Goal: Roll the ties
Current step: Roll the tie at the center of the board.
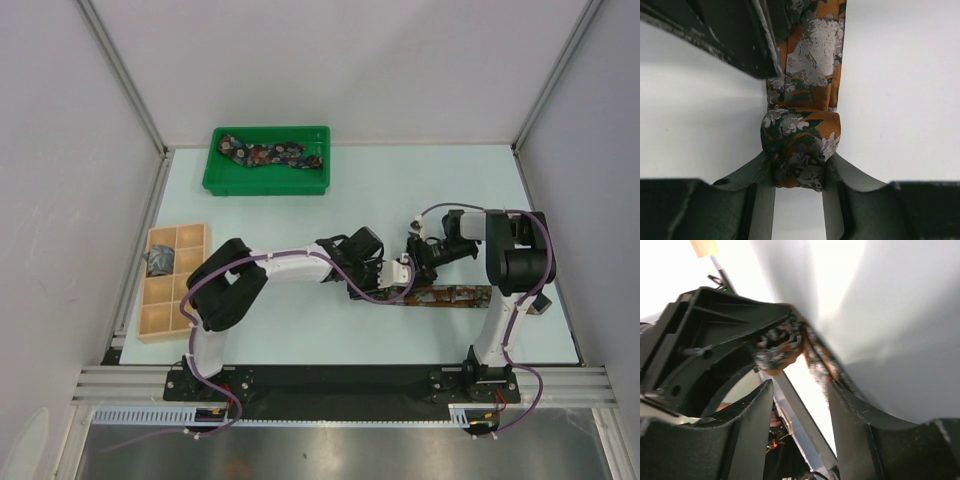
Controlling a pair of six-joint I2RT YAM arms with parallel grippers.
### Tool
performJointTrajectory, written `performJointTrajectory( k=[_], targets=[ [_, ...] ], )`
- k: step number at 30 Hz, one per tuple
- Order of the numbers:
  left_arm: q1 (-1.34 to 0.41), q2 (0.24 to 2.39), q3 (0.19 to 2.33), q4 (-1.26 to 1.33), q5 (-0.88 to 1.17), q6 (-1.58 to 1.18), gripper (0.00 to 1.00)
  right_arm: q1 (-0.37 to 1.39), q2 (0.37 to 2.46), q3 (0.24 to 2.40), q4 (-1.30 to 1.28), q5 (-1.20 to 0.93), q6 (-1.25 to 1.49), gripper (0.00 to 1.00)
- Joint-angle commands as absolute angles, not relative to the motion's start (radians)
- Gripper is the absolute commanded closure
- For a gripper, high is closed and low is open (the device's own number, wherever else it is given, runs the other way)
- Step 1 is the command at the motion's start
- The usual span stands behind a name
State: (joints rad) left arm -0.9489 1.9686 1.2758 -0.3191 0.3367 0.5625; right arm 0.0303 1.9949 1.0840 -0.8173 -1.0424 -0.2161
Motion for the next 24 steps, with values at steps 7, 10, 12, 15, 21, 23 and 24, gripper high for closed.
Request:
performJointTrajectory(
  k=[7,10,12,15,21,23,24],
  targets=[
    [-0.960,2.066,1.328,-0.566,0.190,0.581,0.77,0.118,1.957,1.048,-0.710,-1.128,-0.137,0.53],
    [-0.960,2.072,1.330,-0.578,0.187,0.584,0.76,0.144,1.962,1.040,-0.654,-1.112,-0.095,0.59],
    [-0.959,2.077,1.327,-0.580,0.187,0.581,0.75,0.162,1.962,1.037,-0.625,-1.101,-0.080,0.66],
    [-0.960,2.074,1.322,-0.578,0.196,0.572,0.74,0.175,1.968,1.035,-0.630,-1.078,-0.089,0.75],
    [-0.939,2.030,1.280,-0.509,0.248,0.539,0.62,0.169,1.980,1.028,-0.635,-0.985,-0.109,1.00],
    [-0.902,1.968,1.252,-0.442,0.317,0.523,0.56,0.158,1.997,1.028,-0.640,-0.933,-0.114,1.00],
    [-0.888,1.942,1.218,-0.411,0.393,0.505,0.48,0.152,2.002,1.026,-0.635,-0.898,-0.110,1.00]
  ],
)
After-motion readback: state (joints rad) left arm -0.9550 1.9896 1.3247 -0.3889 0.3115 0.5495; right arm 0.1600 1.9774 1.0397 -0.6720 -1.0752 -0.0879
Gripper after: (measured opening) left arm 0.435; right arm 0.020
